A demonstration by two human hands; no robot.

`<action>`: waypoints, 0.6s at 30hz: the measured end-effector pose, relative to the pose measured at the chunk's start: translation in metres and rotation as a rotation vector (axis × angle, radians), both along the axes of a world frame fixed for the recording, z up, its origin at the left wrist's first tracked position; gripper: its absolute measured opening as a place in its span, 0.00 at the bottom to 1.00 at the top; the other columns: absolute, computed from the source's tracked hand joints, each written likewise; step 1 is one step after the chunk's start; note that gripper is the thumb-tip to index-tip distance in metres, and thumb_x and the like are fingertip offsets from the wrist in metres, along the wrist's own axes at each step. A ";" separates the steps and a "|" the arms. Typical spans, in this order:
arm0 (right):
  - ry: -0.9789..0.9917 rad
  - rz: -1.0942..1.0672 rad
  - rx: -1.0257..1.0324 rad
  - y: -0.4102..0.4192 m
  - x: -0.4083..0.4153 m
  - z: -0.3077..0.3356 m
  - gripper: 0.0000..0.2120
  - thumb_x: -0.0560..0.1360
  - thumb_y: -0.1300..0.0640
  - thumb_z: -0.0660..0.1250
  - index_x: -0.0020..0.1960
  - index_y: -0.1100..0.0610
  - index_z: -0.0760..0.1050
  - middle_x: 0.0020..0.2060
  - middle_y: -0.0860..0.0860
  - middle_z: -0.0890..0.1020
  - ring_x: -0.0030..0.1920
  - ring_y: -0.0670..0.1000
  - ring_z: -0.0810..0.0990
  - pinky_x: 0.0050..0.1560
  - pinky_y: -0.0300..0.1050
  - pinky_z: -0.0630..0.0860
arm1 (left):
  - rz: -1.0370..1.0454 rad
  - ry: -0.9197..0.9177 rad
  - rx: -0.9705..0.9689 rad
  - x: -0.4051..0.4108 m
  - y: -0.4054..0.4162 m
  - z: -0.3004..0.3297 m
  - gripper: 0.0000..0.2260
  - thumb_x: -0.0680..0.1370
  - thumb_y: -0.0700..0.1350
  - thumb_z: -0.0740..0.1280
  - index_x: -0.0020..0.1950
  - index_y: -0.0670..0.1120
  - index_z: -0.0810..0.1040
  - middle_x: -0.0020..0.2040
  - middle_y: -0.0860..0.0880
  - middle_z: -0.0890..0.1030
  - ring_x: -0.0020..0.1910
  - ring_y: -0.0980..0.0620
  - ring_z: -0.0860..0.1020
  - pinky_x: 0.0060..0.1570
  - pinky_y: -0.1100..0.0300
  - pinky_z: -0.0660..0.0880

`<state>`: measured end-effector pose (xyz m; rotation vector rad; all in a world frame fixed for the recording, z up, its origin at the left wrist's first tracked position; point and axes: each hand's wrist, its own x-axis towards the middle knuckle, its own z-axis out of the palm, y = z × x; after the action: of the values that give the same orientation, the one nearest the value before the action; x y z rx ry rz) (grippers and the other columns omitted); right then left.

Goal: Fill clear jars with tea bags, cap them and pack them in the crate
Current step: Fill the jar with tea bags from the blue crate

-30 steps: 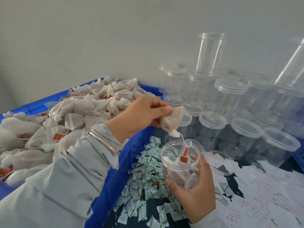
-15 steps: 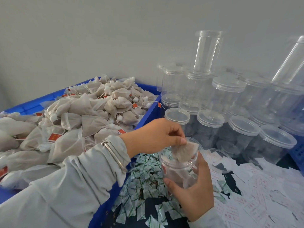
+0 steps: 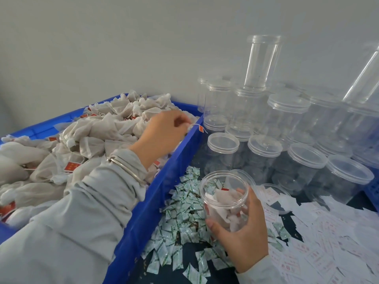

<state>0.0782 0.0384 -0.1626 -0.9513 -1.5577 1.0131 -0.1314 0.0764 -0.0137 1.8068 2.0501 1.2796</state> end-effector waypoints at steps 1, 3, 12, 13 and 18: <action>-0.016 -0.007 0.008 0.000 0.000 0.000 0.53 0.50 0.40 0.78 0.72 0.47 0.61 0.61 0.42 0.72 0.63 0.44 0.72 0.60 0.57 0.75 | 0.088 0.007 0.000 -0.012 0.003 -0.001 0.08 0.78 0.41 0.62 0.44 0.54 0.76 0.39 0.59 0.77 0.39 0.61 0.74 0.38 0.70 0.66; -0.039 -0.010 0.014 0.000 0.001 0.000 0.54 0.50 0.40 0.77 0.72 0.47 0.61 0.61 0.42 0.72 0.64 0.46 0.72 0.60 0.57 0.75 | 0.226 0.061 -0.071 -0.031 0.007 -0.005 0.09 0.78 0.40 0.59 0.50 0.50 0.77 0.42 0.55 0.76 0.40 0.57 0.73 0.39 0.66 0.65; -0.024 -0.029 0.034 0.000 0.004 0.001 0.51 0.51 0.43 0.77 0.70 0.44 0.61 0.61 0.39 0.70 0.63 0.44 0.71 0.51 0.27 0.72 | 0.241 0.483 -0.447 -0.041 0.011 -0.039 0.12 0.78 0.41 0.60 0.61 0.44 0.73 0.57 0.44 0.77 0.53 0.45 0.76 0.46 0.55 0.71; -0.025 -0.038 0.038 0.000 0.004 0.001 0.50 0.51 0.43 0.77 0.70 0.44 0.61 0.61 0.38 0.70 0.63 0.44 0.71 0.51 0.27 0.72 | 0.264 0.507 -0.454 -0.042 0.011 -0.040 0.12 0.77 0.39 0.60 0.60 0.44 0.73 0.57 0.44 0.76 0.53 0.45 0.76 0.44 0.56 0.69; -0.086 -0.050 0.075 0.000 0.004 0.001 0.50 0.54 0.51 0.83 0.71 0.45 0.61 0.62 0.40 0.71 0.64 0.48 0.71 0.62 0.49 0.72 | 0.300 0.509 -0.486 -0.044 0.013 -0.041 0.12 0.77 0.38 0.61 0.60 0.44 0.73 0.57 0.45 0.78 0.54 0.46 0.76 0.44 0.57 0.68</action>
<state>0.0819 0.0386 -0.1612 -0.9877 -1.6235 0.8836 -0.1750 0.0892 -0.0552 1.7491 2.6683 0.2964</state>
